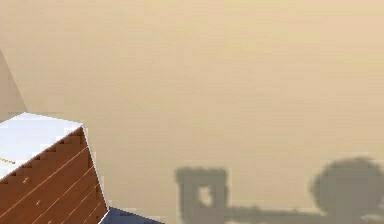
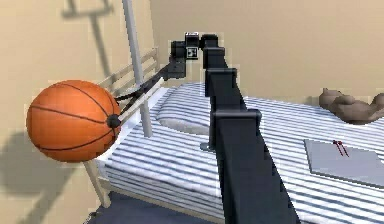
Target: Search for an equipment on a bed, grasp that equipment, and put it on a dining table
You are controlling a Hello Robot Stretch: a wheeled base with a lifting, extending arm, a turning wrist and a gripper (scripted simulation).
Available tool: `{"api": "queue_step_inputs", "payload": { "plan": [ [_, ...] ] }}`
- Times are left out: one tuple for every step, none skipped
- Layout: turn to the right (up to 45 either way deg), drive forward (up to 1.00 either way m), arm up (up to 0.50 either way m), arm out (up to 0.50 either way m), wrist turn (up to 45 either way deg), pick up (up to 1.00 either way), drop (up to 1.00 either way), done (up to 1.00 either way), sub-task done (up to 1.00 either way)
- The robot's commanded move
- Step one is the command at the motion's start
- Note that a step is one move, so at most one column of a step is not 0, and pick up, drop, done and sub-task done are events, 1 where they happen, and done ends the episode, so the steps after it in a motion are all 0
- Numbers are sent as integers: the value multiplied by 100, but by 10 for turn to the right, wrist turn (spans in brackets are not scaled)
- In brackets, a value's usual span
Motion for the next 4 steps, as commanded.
{"api": "queue_step_inputs", "payload": {
  "plan": [
    [0,0,0,0,-180,0,0,0,0],
    [0,0,0,-44,0,0,0,0,0],
    [-450,0,0,0,0,0,0,0,0],
    [-450,0,0,0,0,0,0,0,0]
  ]
}}
